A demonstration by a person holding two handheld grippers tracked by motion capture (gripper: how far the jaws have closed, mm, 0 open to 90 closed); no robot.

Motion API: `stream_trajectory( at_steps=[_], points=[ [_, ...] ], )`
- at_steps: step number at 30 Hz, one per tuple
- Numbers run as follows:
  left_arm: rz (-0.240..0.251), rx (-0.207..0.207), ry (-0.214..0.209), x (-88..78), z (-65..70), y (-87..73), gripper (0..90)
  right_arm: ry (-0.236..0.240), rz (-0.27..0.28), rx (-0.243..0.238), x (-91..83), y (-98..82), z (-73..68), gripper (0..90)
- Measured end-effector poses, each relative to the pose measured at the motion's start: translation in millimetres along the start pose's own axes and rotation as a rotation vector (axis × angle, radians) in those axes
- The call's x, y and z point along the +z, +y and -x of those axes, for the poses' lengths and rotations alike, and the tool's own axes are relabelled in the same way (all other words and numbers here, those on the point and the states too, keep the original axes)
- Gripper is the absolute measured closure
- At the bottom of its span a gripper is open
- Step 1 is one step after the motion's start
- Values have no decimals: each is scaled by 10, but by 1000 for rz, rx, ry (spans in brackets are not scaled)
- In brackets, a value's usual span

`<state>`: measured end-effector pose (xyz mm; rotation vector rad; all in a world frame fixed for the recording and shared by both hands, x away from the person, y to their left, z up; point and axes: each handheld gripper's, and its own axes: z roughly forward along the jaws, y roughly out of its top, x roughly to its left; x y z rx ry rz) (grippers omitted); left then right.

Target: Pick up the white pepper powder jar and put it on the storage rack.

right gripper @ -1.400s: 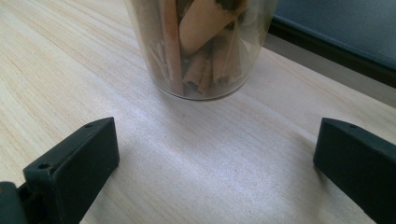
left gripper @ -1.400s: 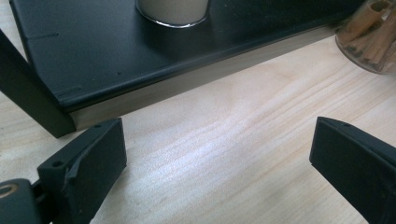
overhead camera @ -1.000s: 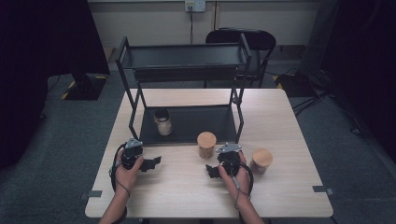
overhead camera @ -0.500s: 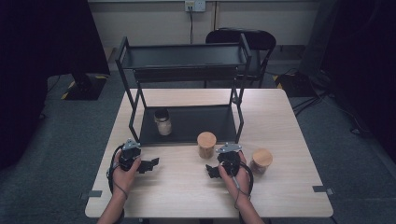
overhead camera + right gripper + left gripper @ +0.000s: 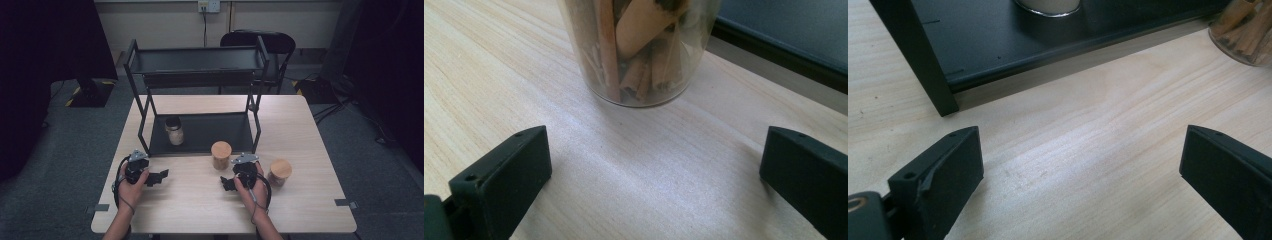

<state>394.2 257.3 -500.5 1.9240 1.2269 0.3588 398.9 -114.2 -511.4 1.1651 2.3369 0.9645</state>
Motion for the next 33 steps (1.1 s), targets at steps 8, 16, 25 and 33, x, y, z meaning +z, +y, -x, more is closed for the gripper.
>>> stream_trajectory(
  at_steps=[8, 16, 25, 33],
  points=[
    [-3, 3, 2, -25, -6, -10, 35, 0, 0, 0, 0, 0, 0, 0],
    [-3, 5, 4, -52, -18, -24, 35, 0, 0, 0, 0, 0, 0, 0],
    [-3, 6, 6, -77, -23, -49, 35, 0, 0, 0, 0, 0, 0, 0],
    [-4, 9, 8, -97, -26, -67, 35, 0, 0, 0, 0, 0, 0, 0]
  ],
)
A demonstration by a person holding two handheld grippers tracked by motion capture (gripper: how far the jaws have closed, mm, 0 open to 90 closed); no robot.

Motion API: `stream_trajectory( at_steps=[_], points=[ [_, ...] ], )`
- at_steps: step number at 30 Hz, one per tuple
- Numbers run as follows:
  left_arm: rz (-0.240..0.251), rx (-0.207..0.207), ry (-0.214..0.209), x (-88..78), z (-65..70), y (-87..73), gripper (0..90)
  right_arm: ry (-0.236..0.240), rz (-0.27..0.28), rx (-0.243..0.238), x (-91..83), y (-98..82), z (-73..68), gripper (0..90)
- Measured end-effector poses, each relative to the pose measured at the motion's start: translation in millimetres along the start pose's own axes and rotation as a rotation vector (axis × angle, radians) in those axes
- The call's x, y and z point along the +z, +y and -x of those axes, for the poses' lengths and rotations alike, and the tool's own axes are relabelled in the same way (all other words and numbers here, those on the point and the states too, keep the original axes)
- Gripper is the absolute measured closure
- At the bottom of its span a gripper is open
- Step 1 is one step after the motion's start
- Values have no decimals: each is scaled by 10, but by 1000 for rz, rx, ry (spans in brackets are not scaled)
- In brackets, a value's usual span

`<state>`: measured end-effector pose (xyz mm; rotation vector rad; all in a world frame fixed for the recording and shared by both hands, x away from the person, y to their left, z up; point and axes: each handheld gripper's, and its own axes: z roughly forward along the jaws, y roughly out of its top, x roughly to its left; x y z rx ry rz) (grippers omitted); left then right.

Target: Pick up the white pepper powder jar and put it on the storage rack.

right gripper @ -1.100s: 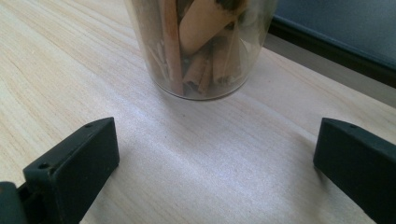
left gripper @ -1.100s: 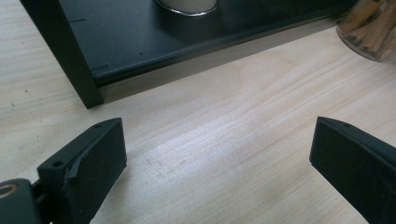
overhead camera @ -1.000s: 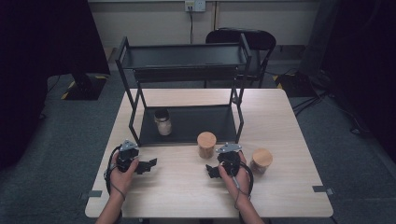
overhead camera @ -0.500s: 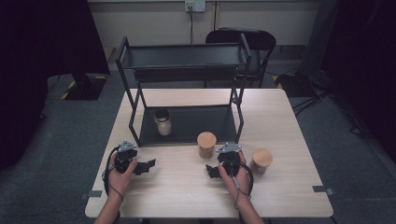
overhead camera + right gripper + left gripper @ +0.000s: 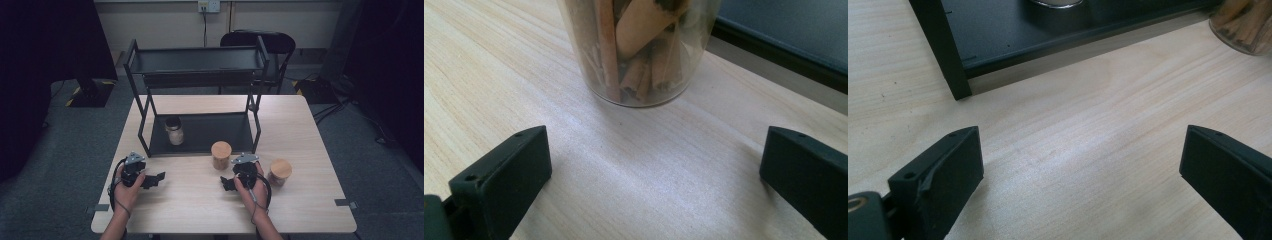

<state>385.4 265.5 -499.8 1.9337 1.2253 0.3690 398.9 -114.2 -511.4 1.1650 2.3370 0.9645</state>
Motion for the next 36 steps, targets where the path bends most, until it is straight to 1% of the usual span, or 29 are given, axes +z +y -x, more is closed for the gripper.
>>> stream_trajectory(
  at_steps=[24, 26, 36],
  points=[
    [-2, 7, 5, -60, -17, -53, 35, 0, 0, 0, 0, 0, 0, 0],
    [0, 2, 6, -67, -19, -60, 35, 0, 0, 0, 0, 0, 0, 0],
    [1, 1, 6, -97, -33, -75, 35, 0, 0, 0, 0, 0, 0, 0]
  ],
)
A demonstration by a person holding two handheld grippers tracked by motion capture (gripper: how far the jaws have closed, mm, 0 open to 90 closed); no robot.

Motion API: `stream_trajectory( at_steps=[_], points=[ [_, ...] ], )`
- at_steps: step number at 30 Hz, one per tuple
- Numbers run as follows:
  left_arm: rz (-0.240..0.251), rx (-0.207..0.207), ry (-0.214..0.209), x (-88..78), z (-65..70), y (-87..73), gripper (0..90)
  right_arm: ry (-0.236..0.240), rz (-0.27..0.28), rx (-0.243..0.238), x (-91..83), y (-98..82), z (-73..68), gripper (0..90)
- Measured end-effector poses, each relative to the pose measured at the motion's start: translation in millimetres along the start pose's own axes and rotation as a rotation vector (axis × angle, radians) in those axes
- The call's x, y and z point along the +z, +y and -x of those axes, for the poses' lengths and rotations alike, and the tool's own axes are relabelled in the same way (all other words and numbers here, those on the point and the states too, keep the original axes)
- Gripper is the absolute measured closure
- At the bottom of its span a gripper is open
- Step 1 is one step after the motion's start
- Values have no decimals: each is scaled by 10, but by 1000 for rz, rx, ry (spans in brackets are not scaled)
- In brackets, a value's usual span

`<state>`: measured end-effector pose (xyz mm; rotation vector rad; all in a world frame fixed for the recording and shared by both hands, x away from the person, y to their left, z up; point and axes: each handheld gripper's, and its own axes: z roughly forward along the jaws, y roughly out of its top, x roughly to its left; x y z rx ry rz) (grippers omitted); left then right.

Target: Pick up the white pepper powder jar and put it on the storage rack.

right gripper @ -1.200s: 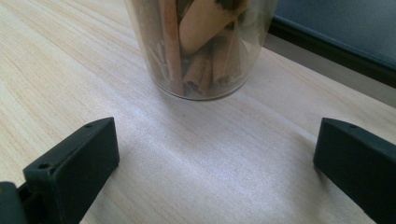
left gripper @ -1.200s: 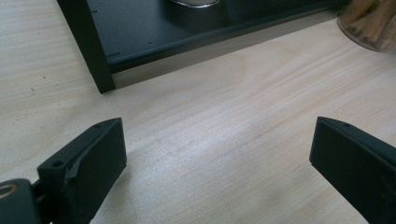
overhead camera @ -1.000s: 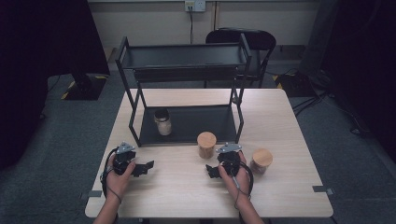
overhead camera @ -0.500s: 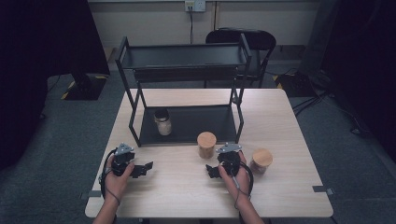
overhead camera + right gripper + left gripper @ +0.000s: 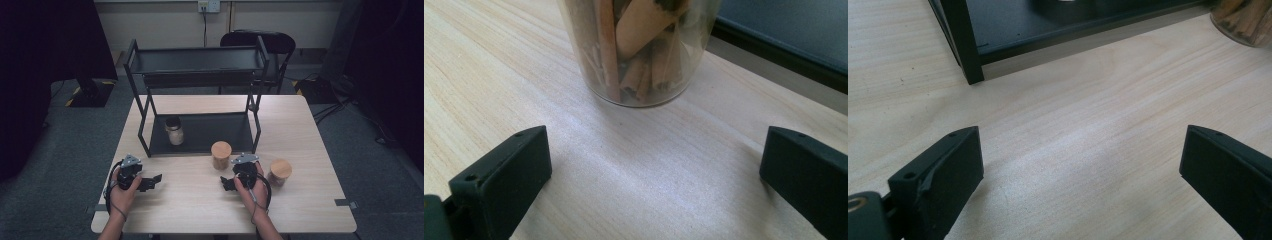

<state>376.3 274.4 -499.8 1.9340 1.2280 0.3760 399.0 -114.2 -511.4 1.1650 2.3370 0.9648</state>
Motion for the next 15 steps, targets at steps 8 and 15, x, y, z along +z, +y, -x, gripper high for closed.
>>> stream_trajectory(
  at_steps=[8, 15],
  points=[
    [0, 0, 3, -14, -10, -11, 35, 0, 0, 0, 0, 0, 0, 0],
    [-1, 0, 7, -44, -28, -29, 35, 0, 0, 0, 0, 0, 0, 0]
  ],
)
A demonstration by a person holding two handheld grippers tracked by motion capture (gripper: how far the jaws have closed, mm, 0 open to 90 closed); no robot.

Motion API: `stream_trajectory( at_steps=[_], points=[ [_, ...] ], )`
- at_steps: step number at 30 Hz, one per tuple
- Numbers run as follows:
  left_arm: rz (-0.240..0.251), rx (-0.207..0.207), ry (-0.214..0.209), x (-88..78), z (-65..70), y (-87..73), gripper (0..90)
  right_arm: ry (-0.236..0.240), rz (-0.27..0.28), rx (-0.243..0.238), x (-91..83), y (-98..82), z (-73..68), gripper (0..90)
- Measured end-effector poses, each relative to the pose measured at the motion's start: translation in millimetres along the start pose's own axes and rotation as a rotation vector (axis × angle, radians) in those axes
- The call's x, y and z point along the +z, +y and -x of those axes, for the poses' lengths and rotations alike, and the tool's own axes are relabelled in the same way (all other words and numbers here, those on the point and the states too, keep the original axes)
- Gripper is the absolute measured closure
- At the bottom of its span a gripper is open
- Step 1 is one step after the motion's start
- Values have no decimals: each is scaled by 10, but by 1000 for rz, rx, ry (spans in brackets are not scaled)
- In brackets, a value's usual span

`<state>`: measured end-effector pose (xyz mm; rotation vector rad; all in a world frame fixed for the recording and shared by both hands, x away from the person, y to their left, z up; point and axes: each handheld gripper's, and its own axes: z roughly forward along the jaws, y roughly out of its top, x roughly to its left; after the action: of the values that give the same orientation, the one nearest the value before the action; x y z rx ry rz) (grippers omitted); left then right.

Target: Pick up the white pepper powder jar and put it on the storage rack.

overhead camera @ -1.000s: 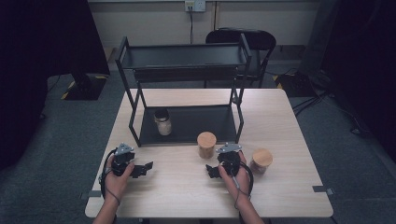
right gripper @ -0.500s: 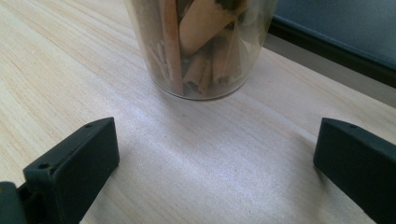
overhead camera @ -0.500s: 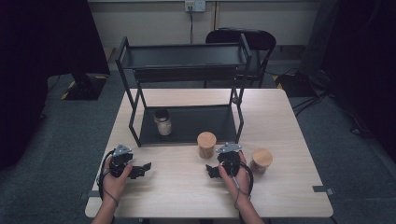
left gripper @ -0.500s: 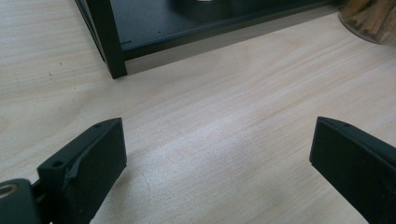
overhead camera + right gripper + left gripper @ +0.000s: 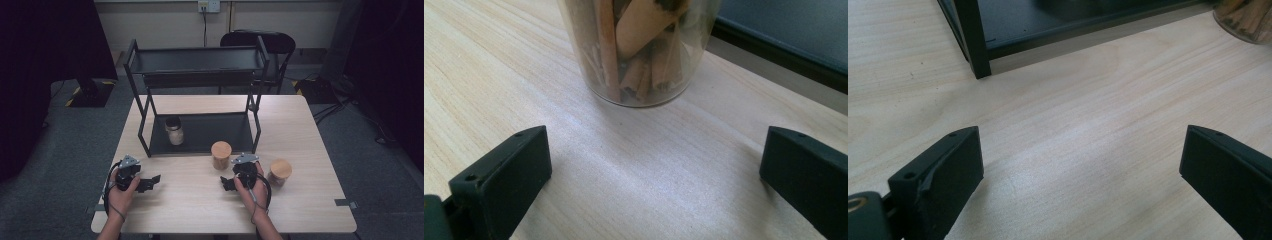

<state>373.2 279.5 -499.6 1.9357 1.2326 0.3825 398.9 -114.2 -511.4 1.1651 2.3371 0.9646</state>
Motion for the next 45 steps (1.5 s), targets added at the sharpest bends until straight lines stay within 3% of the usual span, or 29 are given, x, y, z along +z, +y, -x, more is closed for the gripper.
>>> stream_trajectory(
  at_steps=[45],
  points=[
    [-10, -5, 14, -111, -68, -140, 35, 0, 0, 0, 0, 0, 0, 0]
  ],
)
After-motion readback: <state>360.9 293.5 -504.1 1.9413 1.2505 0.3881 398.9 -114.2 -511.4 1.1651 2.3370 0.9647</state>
